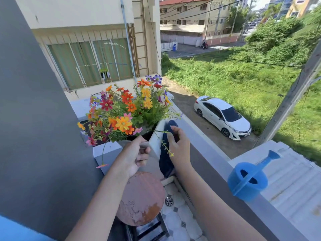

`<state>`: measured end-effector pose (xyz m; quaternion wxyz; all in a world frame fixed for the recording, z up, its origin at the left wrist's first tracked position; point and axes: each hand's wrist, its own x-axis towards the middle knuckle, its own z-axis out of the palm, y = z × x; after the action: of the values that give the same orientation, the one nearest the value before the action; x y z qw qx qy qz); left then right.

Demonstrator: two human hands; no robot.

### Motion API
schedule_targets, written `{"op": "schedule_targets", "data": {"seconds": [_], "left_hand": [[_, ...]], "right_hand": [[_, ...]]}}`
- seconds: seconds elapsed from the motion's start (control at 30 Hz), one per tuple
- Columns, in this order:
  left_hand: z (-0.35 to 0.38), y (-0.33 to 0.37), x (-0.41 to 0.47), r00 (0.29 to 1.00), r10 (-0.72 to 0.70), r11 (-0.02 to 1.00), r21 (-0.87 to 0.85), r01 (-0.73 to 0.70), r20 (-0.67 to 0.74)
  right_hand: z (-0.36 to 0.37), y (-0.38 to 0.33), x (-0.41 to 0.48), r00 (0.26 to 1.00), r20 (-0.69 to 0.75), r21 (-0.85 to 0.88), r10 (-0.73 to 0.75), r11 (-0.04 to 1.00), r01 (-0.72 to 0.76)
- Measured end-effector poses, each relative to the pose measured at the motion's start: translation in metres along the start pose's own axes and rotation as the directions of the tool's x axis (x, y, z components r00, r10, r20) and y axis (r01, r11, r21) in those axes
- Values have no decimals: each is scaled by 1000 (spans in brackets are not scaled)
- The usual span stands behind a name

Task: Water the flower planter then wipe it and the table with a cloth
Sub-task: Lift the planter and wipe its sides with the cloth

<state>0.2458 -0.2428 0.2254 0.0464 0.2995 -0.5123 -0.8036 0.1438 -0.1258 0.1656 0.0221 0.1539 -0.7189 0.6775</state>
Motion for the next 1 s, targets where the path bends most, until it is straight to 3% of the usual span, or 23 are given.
{"op": "schedule_targets", "data": {"seconds": [0.17,0.3,0.43,0.67,0.83,1.0], "left_hand": [[-1,9,-7,999,-25,995,98,21,45],[-8,14,-7,999,-31,982,185,24,37],[-20,30,-1,999,-36,955,295,34,0],[-44,56,9,999,25,865,501,-9,-26],[-49,53,8,998,37,831,554,-54,42],[-47,55,3,989,104,774,616,-146,105]], "right_hand": [[-13,-21,53,995,-96,67,26,998,-20],[-28,-42,84,995,102,157,9,987,-25],[-41,-53,93,941,304,305,148,921,-243],[-38,-53,83,909,331,175,251,931,-321],[-42,-59,84,794,474,40,380,891,-451],[-49,-52,75,749,461,-91,476,865,-494]]}}
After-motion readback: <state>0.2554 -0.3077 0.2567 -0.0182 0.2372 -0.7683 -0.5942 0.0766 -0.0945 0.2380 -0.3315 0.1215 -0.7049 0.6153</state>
